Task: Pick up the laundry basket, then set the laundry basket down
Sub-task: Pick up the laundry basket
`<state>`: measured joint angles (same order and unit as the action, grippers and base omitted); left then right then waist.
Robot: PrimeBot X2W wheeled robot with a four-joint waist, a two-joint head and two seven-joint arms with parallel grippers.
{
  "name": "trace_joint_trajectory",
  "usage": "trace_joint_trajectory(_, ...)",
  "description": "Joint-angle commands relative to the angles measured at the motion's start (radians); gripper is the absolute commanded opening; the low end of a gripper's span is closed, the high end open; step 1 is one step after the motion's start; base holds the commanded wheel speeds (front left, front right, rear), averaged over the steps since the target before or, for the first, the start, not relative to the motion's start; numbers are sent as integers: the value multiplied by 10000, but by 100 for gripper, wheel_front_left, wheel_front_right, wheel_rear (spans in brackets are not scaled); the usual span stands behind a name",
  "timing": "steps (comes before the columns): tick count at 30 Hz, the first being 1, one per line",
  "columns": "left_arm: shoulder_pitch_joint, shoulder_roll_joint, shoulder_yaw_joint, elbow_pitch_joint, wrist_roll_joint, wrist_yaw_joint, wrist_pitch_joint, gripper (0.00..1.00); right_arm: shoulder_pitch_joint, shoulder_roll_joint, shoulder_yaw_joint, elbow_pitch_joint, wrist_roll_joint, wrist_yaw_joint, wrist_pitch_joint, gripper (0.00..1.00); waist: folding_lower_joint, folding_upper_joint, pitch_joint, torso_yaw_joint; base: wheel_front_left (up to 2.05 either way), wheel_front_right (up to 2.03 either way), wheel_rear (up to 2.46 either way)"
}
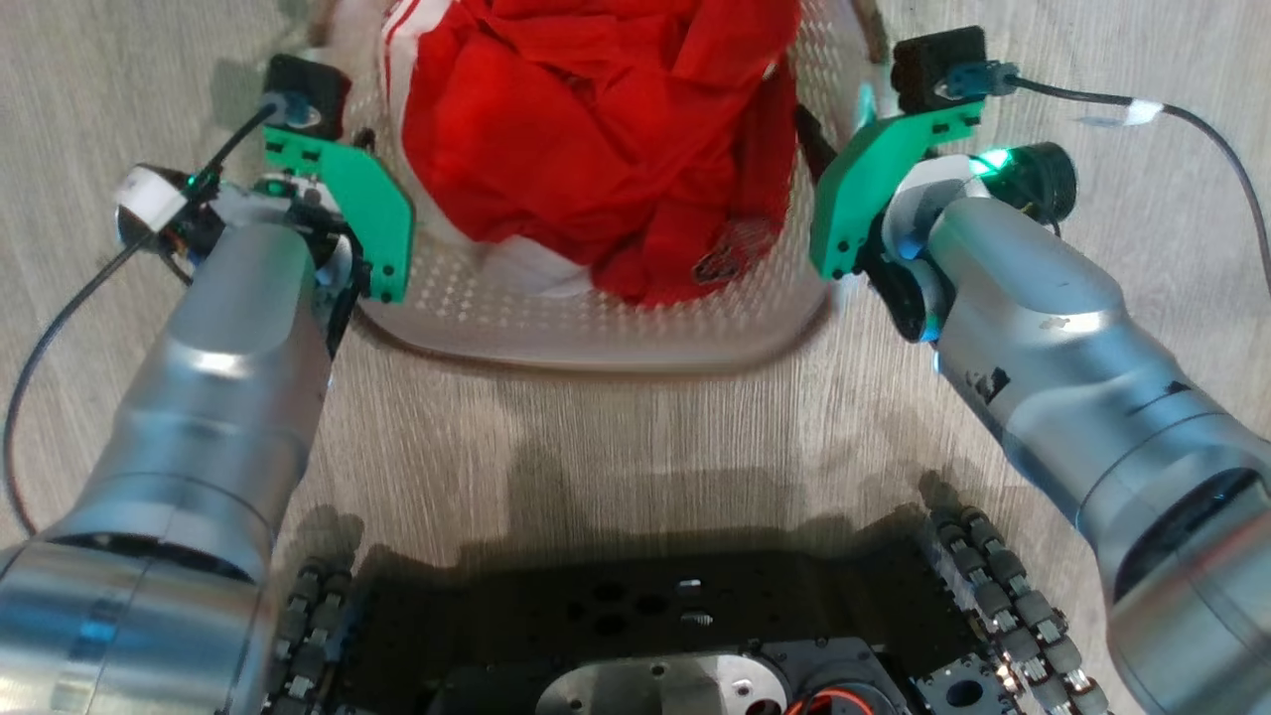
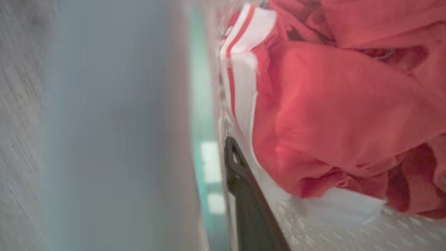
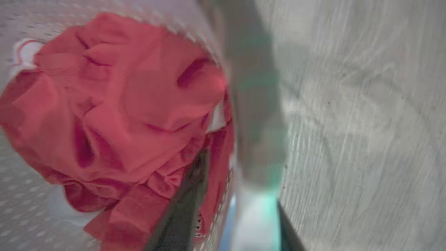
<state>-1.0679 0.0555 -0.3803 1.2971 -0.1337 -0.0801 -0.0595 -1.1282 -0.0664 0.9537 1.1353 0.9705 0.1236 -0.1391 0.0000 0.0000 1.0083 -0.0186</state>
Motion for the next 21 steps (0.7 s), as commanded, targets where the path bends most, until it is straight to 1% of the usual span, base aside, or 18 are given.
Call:
trace_joint_trajectory(1, 188, 326, 97, -64, -66, -18, 6, 0, 503, 162, 195, -128, 123, 71, 44, 0, 0, 0, -3, 8, 0, 0, 0)
trace_joint_trajectory(10, 268, 305, -50, -64, -187, -94, 156, 0, 370, 162, 599, -8, 573, 71, 16, 0, 0, 0, -85, 4, 0, 0, 0)
trace_joint_trajectory(21, 437, 217, -341, -64, -352, -335, 515, 0, 255, 162, 1006, 319, 919, 71, -31, 0, 0, 0, -290, 8, 0, 0, 0)
